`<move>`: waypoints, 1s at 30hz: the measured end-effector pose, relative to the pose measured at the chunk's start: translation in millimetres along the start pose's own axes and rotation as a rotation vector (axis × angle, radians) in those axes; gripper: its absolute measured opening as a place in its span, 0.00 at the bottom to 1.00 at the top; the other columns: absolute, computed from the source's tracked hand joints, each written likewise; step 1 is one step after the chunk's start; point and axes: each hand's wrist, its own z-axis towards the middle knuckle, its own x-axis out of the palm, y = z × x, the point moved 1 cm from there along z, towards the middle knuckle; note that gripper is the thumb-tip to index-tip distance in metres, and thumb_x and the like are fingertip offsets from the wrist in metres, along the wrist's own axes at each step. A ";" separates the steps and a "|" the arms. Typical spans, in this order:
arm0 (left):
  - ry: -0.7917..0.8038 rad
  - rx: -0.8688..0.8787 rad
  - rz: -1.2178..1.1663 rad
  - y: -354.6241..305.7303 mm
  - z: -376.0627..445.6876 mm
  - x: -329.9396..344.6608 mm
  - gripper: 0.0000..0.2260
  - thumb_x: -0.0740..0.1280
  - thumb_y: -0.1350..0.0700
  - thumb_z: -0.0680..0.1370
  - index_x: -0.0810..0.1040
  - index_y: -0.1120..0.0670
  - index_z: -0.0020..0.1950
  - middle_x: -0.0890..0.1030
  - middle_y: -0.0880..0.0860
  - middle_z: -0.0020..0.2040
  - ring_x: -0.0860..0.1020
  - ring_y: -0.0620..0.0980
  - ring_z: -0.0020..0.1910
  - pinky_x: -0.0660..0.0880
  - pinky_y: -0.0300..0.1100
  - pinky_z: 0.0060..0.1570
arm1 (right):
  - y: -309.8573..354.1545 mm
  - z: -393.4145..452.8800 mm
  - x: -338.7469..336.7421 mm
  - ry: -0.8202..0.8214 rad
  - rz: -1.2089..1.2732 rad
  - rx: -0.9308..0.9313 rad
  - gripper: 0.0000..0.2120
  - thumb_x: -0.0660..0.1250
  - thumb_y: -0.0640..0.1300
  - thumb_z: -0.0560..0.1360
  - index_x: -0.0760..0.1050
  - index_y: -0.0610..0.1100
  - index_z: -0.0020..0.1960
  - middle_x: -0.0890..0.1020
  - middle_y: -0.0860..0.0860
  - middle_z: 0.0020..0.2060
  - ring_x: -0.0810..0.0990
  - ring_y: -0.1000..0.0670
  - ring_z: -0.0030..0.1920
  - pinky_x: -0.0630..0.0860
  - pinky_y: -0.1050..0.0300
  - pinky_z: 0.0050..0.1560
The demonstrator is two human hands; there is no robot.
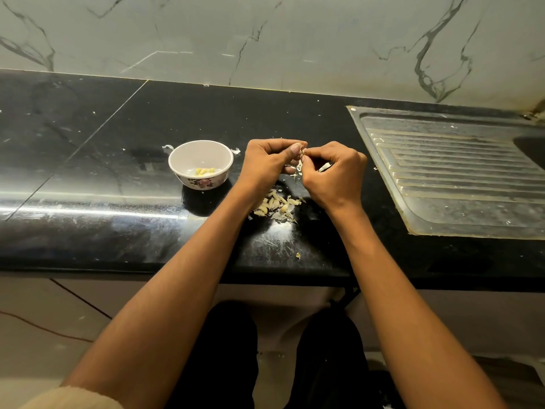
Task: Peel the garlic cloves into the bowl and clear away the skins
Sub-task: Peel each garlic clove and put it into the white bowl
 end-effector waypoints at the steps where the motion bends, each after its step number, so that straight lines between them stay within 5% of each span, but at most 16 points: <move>1: 0.005 0.003 0.010 -0.4 -0.3 0.3 0.07 0.70 0.63 0.80 0.85 0.63 0.56 0.86 0.55 0.41 0.81 0.48 0.39 0.80 0.42 0.41 | -0.2 -0.1 0.2 0.005 -0.004 -0.001 0.04 0.74 0.41 0.71 0.88 0.44 0.43 0.87 0.50 0.37 0.81 0.56 0.34 0.71 0.75 0.38; 9: 0.037 -0.016 0.040 -0.9 0.2 -0.2 0.08 0.69 0.63 0.81 0.85 0.65 0.55 0.86 0.58 0.42 0.78 0.52 0.40 0.80 0.40 0.40 | -3.2 -0.2 0.9 0.017 -0.013 -0.005 0.03 0.75 0.41 0.71 0.88 0.43 0.43 0.87 0.49 0.37 0.81 0.57 0.34 0.71 0.76 0.38; 17: 0.067 -0.018 0.143 -2.8 -1.4 1.6 0.06 0.68 0.66 0.80 0.85 0.61 0.49 0.84 0.49 0.34 0.80 0.44 0.35 0.80 0.38 0.39 | -3.0 -0.5 -2.3 0.068 -0.012 -0.038 0.05 0.74 0.41 0.70 0.88 0.43 0.44 0.87 0.49 0.36 0.83 0.55 0.33 0.78 0.66 0.35; 23: 0.108 -0.031 0.140 -5.1 -3.0 2.3 0.07 0.69 0.67 0.80 0.85 0.58 0.46 0.85 0.50 0.37 0.82 0.47 0.39 0.80 0.44 0.43 | -3.3 -0.3 -3.4 0.074 -0.023 -0.047 0.05 0.74 0.41 0.70 0.88 0.43 0.43 0.86 0.50 0.34 0.81 0.56 0.31 0.77 0.68 0.34; 30: 0.156 -0.030 0.012 -5.0 -2.4 0.0 0.07 0.68 0.64 0.81 0.85 0.62 0.54 0.86 0.60 0.46 0.80 0.57 0.45 0.78 0.44 0.45 | -0.6 3.2 -3.2 0.040 0.106 0.119 0.04 0.73 0.43 0.68 0.88 0.45 0.38 0.84 0.55 0.30 0.82 0.57 0.30 0.78 0.63 0.34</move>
